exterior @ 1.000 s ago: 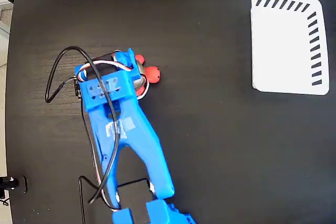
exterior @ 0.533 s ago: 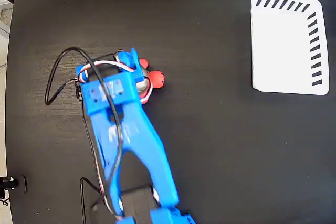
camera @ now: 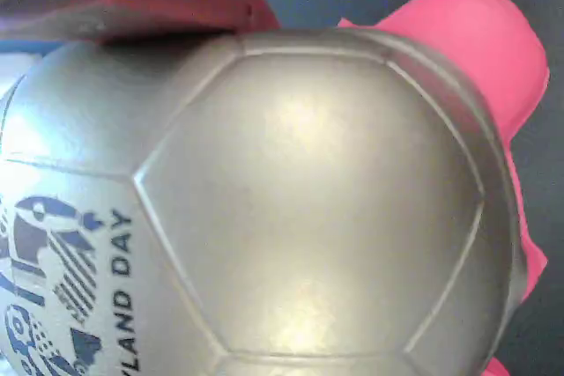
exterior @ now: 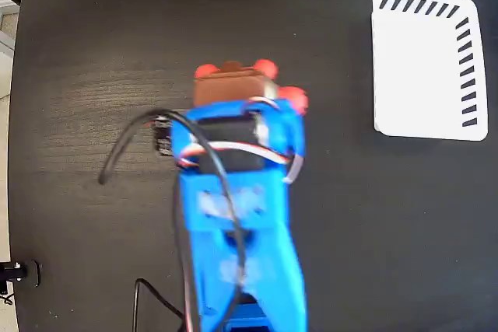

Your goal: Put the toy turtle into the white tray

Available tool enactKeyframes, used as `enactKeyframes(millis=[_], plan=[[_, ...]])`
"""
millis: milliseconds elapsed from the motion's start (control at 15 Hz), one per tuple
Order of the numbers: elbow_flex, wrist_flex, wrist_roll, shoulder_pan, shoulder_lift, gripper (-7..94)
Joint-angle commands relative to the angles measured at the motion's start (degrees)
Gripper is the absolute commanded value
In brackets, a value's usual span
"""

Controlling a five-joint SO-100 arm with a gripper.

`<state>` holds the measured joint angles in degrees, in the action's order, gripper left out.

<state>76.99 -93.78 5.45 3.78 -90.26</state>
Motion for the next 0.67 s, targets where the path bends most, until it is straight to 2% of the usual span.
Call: enactKeyframes(millis=[0, 600], plan=[[-7.4, -1.5, 3.9, 6.8, -5.1, -3], [-42.0, -5.3, 6.9, 28.3, 22.0, -3]])
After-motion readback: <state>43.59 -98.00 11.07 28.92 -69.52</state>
